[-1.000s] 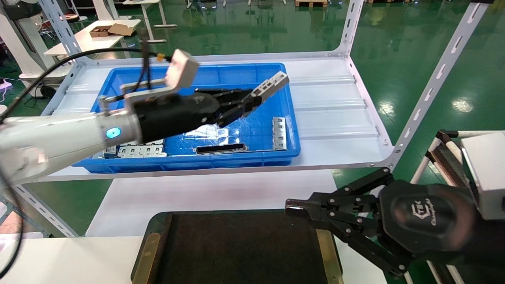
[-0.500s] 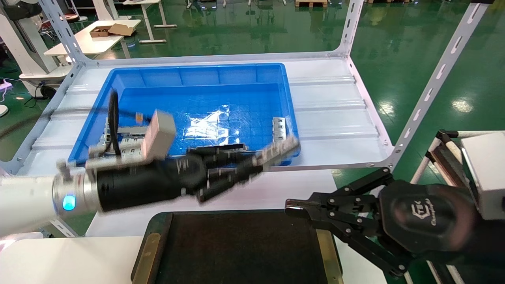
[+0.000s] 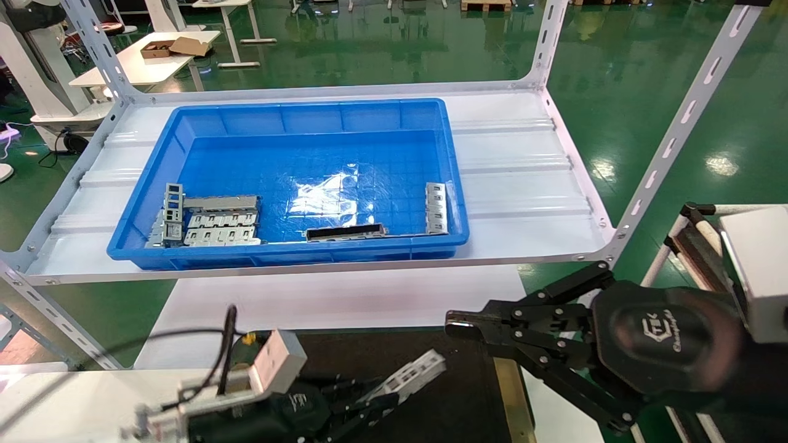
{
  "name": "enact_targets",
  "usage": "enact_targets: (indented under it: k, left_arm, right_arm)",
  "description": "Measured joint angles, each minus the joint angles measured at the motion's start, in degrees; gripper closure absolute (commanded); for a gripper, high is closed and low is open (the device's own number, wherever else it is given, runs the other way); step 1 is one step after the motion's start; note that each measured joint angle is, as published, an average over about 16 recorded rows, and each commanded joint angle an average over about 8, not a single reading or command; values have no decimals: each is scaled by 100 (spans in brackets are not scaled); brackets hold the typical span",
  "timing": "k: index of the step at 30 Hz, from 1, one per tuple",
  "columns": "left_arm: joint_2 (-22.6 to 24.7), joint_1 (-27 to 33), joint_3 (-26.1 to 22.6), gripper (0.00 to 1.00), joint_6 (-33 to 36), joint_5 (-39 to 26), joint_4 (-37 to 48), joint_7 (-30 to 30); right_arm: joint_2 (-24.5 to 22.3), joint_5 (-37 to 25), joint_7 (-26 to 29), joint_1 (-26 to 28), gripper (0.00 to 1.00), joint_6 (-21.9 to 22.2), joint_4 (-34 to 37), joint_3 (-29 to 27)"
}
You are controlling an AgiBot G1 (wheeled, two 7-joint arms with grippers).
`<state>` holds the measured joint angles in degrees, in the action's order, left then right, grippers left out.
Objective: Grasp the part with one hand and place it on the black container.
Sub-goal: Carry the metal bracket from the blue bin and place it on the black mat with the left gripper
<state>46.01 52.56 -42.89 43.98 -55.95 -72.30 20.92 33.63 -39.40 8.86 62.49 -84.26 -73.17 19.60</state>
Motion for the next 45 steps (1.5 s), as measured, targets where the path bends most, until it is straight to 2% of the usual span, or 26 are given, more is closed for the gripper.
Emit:
enact_targets:
  k: [10, 24, 34, 45]
  left_arm:
    - [746, -500, -647, 100, -1840, -675, 284, 1073]
    - [2116, -328, -1463, 100, -3863, -1049, 1414, 2358]
    - [2775, -162, -1878, 100, -4858, -794, 2071, 2618]
    - [3056, -58, -2337, 100, -5593, -71, 2283, 2463]
  right_arm:
    - [0, 1, -1, 0, 100, 0, 0, 1]
    - [-1, 2, -1, 1, 100, 1, 0, 3]
    - [-2, 3, -2, 1, 100, 2, 0, 4]
    - [-2, 4, -3, 1, 100, 2, 0, 5]
